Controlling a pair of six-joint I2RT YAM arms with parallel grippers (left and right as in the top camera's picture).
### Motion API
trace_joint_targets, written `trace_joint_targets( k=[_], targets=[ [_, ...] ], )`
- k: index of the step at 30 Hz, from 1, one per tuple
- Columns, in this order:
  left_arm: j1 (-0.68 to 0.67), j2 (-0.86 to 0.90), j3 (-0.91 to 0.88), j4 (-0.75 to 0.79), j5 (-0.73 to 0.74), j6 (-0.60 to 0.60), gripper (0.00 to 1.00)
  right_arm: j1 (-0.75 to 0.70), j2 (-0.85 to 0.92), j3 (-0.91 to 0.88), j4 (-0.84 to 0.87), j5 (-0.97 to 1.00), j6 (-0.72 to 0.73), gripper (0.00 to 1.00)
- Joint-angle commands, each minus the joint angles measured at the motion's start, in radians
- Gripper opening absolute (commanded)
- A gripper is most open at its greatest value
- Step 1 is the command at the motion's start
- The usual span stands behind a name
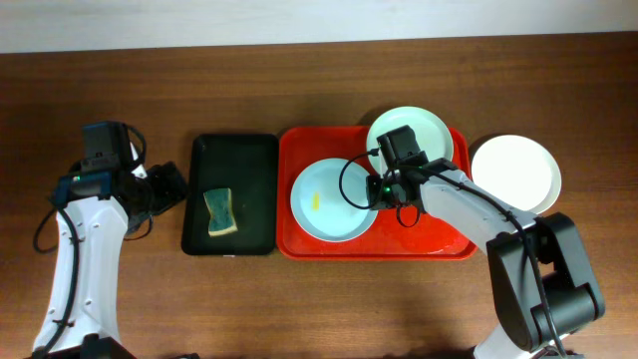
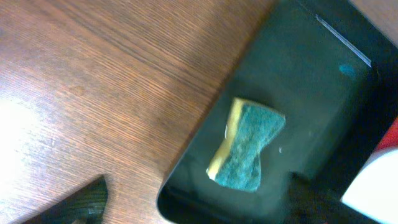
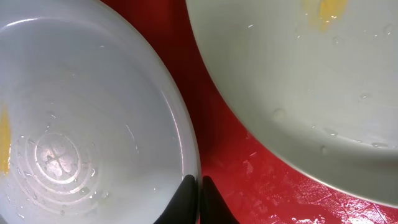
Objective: Clean dirty plates on tray and stack at the side
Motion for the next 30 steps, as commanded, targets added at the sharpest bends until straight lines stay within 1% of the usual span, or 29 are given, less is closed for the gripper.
trace_joint_targets(
  k=[1,2,3,9,10,13,15,16,17,21,22,24,26,30],
  targets=[
    [-0.038,-0.011,0.011,-0.024,0.054,0.112,0.50,-0.003,0.007,-0.009,0.006,-0.014,-0.003,0.05],
    [-0.058,-0.011,0.011,-0.028,0.052,0.112,0.42,-0.003,0.007,-0.009,0.006,-0.014,-0.003,0.05],
    [-0.069,-0.011,0.011,-0.029,0.052,0.112,0.38,-0.003,0.007,-0.009,0.006,-0.014,-0.003,0.05],
    [-0.148,0.023,0.046,-0.064,0.053,0.147,0.34,-0.003,0.007,-0.009,0.006,-0.014,-0.003,0.05],
    [-0.157,0.046,0.073,-0.091,0.054,0.164,0.34,-0.003,0.007,-0.009,0.006,-0.014,-0.003,0.05],
    [-0.177,0.165,0.205,-0.215,0.053,0.209,0.29,-0.003,0.007,-0.009,0.006,-0.014,-0.003,0.06],
    [-0.178,0.244,0.282,-0.267,0.053,0.209,0.24,-0.003,0.007,-0.009,0.006,-0.014,-0.003,0.05],
    [-0.178,0.276,0.310,-0.283,0.053,0.209,0.24,-0.003,0.007,-0.009,0.006,-0.014,-0.003,0.06],
    [-0.178,0.306,0.329,-0.289,0.053,0.209,0.24,-0.003,0.007,-0.009,0.006,-0.014,-0.003,0.06],
    [-0.178,0.379,0.334,-0.281,0.053,0.208,0.37,-0.003,0.007,-0.009,0.006,-0.014,-0.003,0.06],
    [-0.178,0.393,0.333,-0.281,0.054,0.206,0.38,-0.003,0.007,-0.009,0.006,-0.014,-0.003,0.06],
    [-0.178,0.423,0.329,-0.282,0.057,0.204,0.39,-0.003,0.007,-0.009,0.006,-0.014,-0.003,0.06],
    [-0.178,0.444,0.317,-0.280,0.056,0.204,0.42,-0.003,0.007,-0.009,0.006,-0.014,-0.003,0.06],
    [-0.178,0.452,0.285,-0.257,0.056,0.196,0.43,-0.003,0.007,-0.009,0.007,-0.014,-0.003,0.06]
  ],
)
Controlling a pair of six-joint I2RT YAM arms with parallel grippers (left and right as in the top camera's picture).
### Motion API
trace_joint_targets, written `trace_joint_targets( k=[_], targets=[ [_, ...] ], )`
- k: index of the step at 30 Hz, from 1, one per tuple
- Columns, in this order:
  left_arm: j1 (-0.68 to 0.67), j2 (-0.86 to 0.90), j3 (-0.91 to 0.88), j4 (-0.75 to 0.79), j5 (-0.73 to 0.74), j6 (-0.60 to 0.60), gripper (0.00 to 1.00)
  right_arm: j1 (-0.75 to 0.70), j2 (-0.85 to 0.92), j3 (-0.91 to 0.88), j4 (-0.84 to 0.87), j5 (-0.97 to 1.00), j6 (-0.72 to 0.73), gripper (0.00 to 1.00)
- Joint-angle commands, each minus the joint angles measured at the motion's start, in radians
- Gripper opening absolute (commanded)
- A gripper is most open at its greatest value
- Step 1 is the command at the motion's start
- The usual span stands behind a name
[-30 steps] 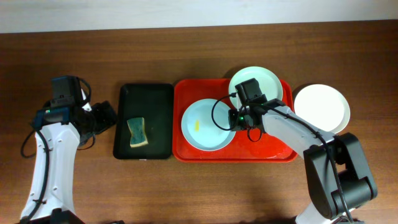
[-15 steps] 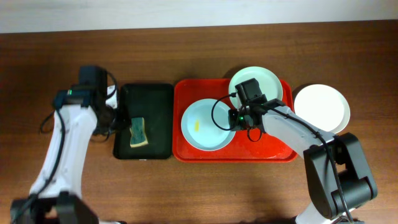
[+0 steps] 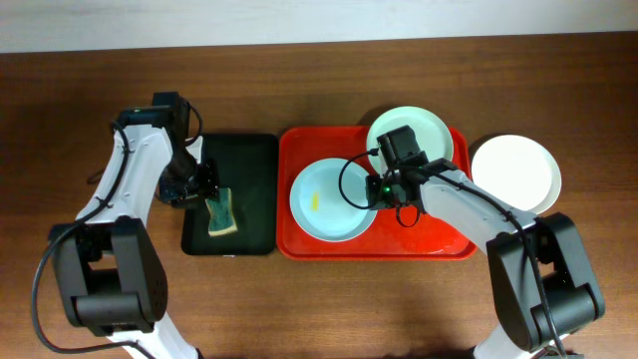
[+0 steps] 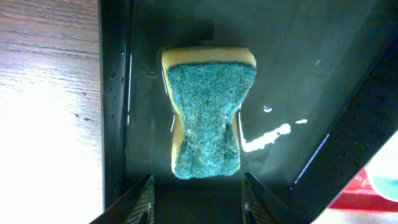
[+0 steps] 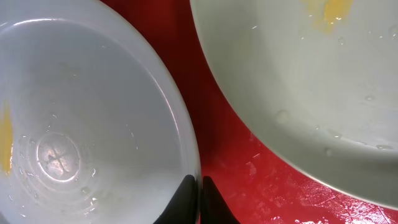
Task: Clean dirty plates on tray and stack at the side
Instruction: 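Move left gripper down onto the sponge on the black tray, then grasp the sponge with the left gripper and lift it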
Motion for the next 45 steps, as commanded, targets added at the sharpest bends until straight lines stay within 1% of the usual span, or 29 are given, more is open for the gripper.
trace_joint_targets(
  k=[1,3,8,11,13,16,28,31,39,42,45],
  targets=[
    [-0.001,0.011,-0.029,0.021,0.014,-0.008,0.42,-0.003,0.007,-0.007,0.001,-0.006,-0.004,0.06],
    [-0.001,0.011,-0.039,0.036,0.014,-0.030,0.40,-0.003,0.007,-0.007,0.001,-0.006,-0.003,0.06],
    [-0.017,0.011,-0.078,0.083,0.014,-0.034,0.37,-0.003,0.007,-0.007,0.001,-0.006,-0.003,0.06],
    [-0.040,0.011,-0.120,0.133,0.013,-0.035,0.38,-0.003,0.007,-0.007,0.001,-0.006,-0.004,0.06],
    [-0.050,0.011,-0.140,0.153,0.006,-0.059,0.38,-0.003,0.007,-0.007,0.001,-0.006,-0.004,0.06],
    [-0.053,0.011,-0.169,0.191,0.006,-0.087,0.36,-0.003,0.007,-0.007,0.001,-0.006,-0.004,0.06],
    [-0.053,0.011,-0.182,0.229,0.002,-0.095,0.33,-0.003,0.007,-0.007,0.001,-0.006,-0.004,0.06],
    [-0.053,0.011,-0.185,0.238,-0.055,-0.135,0.31,-0.003,0.007,-0.007,0.000,-0.007,-0.003,0.06],
    [-0.062,0.011,-0.212,0.248,-0.057,-0.135,0.28,-0.003,0.007,-0.007,0.001,-0.007,-0.003,0.06],
    [-0.071,0.011,-0.240,0.275,-0.058,-0.135,0.28,-0.003,0.007,-0.007,0.001,-0.006,-0.004,0.06],
    [-0.071,0.011,-0.262,0.312,-0.058,-0.134,0.25,-0.003,0.007,-0.007,0.001,-0.007,-0.003,0.06]
  ],
)
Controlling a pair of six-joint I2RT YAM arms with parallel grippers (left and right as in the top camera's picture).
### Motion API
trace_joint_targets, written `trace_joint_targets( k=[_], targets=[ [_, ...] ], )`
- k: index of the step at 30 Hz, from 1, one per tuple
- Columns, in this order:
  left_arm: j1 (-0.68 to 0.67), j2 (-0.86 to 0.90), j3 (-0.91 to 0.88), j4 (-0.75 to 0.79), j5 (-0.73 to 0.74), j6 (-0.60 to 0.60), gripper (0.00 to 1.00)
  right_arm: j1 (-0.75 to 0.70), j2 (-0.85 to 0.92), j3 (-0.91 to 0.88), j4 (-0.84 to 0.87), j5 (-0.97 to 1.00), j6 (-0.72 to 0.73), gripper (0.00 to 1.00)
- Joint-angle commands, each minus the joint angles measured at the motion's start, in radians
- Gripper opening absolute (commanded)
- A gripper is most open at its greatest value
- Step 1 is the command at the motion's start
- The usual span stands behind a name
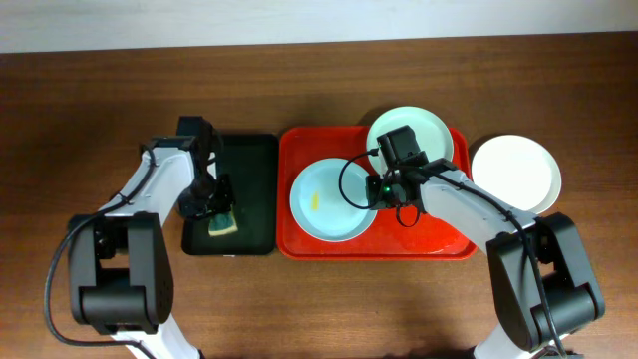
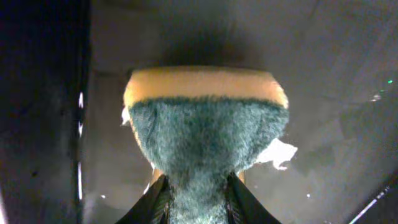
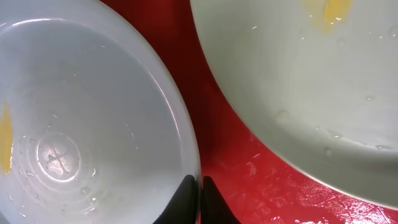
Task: Clean dirty plates on tray and stack at the side
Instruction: 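Grasp the sponge with the left gripper and lift it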
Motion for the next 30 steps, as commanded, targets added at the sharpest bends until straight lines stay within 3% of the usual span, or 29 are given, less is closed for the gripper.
trace_joint_targets(
  k=[1,2,3,9,14,16,17,18,24,30],
  targets=[
    [-0.006,0.011,-0.038,0.035,-0.007,-0.009,0.23,-0.003,0.007,-0.007,0.000,-0.007,-0.003,0.08],
    [-0.006,0.011,-0.039,0.039,-0.007,-0.009,0.22,-0.003,0.007,-0.007,0.001,-0.007,-0.003,0.19],
    [-0.006,0.011,-0.039,0.040,-0.006,-0.005,0.20,-0.003,0.007,-0.007,0.000,-0.007,-0.003,0.22],
    [-0.016,0.011,-0.040,0.050,-0.007,0.051,0.15,-0.002,0.007,-0.008,0.003,-0.014,-0.003,0.31],
    [-0.024,0.011,-0.041,0.049,-0.006,0.052,0.08,-0.002,0.009,-0.015,0.000,-0.014,-0.003,0.31],
    [-0.024,0.011,-0.041,0.049,-0.006,0.060,0.03,-0.002,0.016,-0.017,0.000,-0.014,-0.003,0.25],
    [-0.024,0.011,-0.040,0.050,-0.001,0.072,0.00,-0.002,0.022,-0.017,0.000,-0.014,-0.003,0.09],
    [-0.024,0.011,-0.040,0.049,0.010,0.088,0.00,-0.002,0.026,-0.017,0.001,-0.014,-0.003,0.04],
    [-0.024,-0.008,0.012,0.011,0.034,0.130,0.00,-0.002,0.029,-0.016,0.030,-0.169,-0.003,0.04],
    [-0.025,-0.092,0.077,0.004,0.031,0.131,0.00,-0.002,0.029,-0.016,0.037,-0.178,-0.003,0.04]
  ],
)
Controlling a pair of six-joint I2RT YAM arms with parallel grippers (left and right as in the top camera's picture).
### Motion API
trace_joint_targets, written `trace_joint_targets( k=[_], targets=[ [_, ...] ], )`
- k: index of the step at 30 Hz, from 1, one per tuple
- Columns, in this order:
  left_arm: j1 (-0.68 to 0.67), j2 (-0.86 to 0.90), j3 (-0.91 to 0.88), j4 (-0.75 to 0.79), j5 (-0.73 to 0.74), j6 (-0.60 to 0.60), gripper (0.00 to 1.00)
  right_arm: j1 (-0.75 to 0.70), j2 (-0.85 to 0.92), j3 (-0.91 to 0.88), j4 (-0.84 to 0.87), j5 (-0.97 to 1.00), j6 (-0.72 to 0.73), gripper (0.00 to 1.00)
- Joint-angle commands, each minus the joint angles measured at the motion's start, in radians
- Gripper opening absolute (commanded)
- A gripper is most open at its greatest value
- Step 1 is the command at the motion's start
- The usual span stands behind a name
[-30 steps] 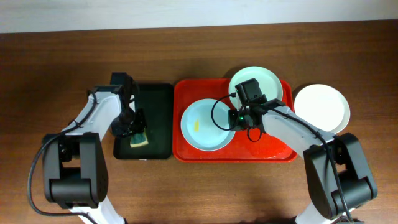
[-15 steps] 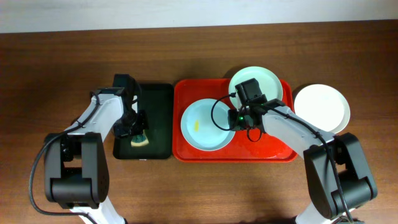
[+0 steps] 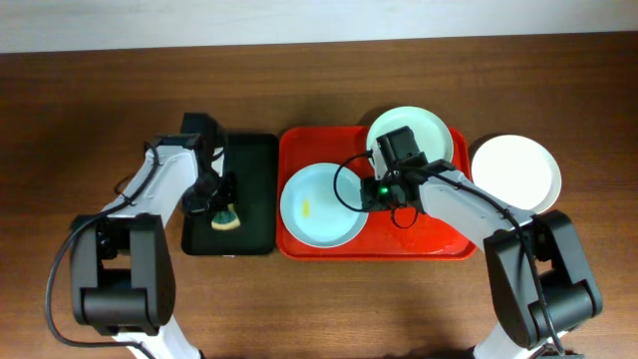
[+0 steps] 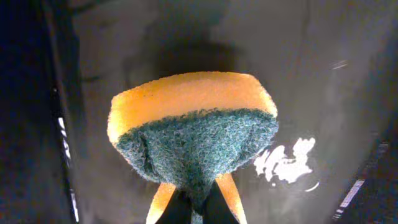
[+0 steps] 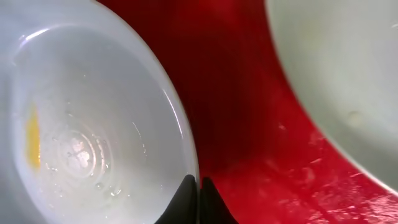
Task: Clean dirty plates on tray and stack at the side
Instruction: 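Grasp the sponge with the left gripper and lift it, then carry the sponge over the pale green plate with left gripper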
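A pale blue plate [image 3: 321,204] with a small yellow smear lies at the left of the red tray [image 3: 429,239]. My right gripper [image 5: 197,186] is shut on that plate's right rim [image 5: 186,134]. A second dirty plate [image 3: 424,128] sits at the tray's back right. In the black tray [image 3: 254,160], my left gripper [image 4: 196,202] is shut on the yellow-and-green sponge [image 4: 196,137], pinching its green side and holding it a little above the wet floor.
A clean white plate [image 3: 515,173] rests on the wooden table to the right of the red tray. The black tray lies directly left of the red tray, their edges nearly touching.
The left gripper has closed fully on the sponge, which now sits raised off the black tray's floor. The right gripper has shifted the blue plate leftward in the red tray.
At first the left arm was off to the left of the black tray while the right gripper held the blue plate's rim. Then the left gripper stood open over the sponge, then around it. Now it grips the sponge, and the plate sits further left.
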Motion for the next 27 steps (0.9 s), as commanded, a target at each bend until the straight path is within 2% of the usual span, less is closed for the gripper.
trace_joint_targets(
  k=[1,14,27],
  targets=[
    [-0.005,-0.098,0.056,-0.001,0.018,0.022,0.00,-0.001,0.016,-0.008,0.007,-0.036,-0.006,0.04],
    [-0.046,-0.082,0.043,-0.003,0.022,0.055,0.00,-0.001,0.016,-0.008,0.010,-0.036,-0.007,0.04],
    [-0.072,-0.064,-0.075,0.085,0.023,0.055,0.00,-0.001,0.016,-0.008,0.010,-0.036,-0.007,0.04]
  ],
)
